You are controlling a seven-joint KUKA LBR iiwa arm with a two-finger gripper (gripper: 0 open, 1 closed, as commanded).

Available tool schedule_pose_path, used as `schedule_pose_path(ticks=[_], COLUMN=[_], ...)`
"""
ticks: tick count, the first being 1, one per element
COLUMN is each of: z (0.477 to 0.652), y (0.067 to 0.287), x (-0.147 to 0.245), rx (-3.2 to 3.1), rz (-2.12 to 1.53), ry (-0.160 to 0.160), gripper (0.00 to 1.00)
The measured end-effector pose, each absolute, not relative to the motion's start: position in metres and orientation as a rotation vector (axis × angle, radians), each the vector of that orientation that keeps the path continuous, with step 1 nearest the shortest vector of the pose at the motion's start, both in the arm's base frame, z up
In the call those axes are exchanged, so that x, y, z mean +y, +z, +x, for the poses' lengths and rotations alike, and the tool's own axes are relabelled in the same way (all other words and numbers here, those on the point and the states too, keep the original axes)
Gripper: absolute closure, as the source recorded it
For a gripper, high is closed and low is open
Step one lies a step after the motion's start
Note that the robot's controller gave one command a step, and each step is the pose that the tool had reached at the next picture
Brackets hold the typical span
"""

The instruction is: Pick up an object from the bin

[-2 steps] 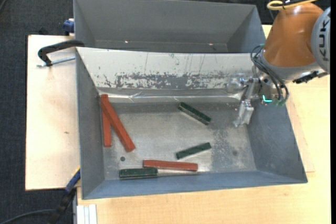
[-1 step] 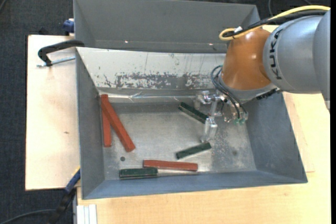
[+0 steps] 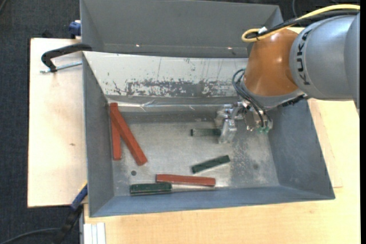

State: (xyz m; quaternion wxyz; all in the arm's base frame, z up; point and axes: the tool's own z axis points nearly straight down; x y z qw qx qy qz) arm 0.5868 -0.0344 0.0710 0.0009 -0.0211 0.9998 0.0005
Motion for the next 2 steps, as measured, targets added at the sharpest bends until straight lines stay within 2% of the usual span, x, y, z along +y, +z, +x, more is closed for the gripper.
schedule_pose_path(ticks=[1,2], z=[0.59,0.591], y=[0.189,0.273], x=[-0.041,-0.088], rx=[3.126,3.124], rz=[0.001,0.07], ry=[0.0,-0.004], gripper=[1.0,1.0])
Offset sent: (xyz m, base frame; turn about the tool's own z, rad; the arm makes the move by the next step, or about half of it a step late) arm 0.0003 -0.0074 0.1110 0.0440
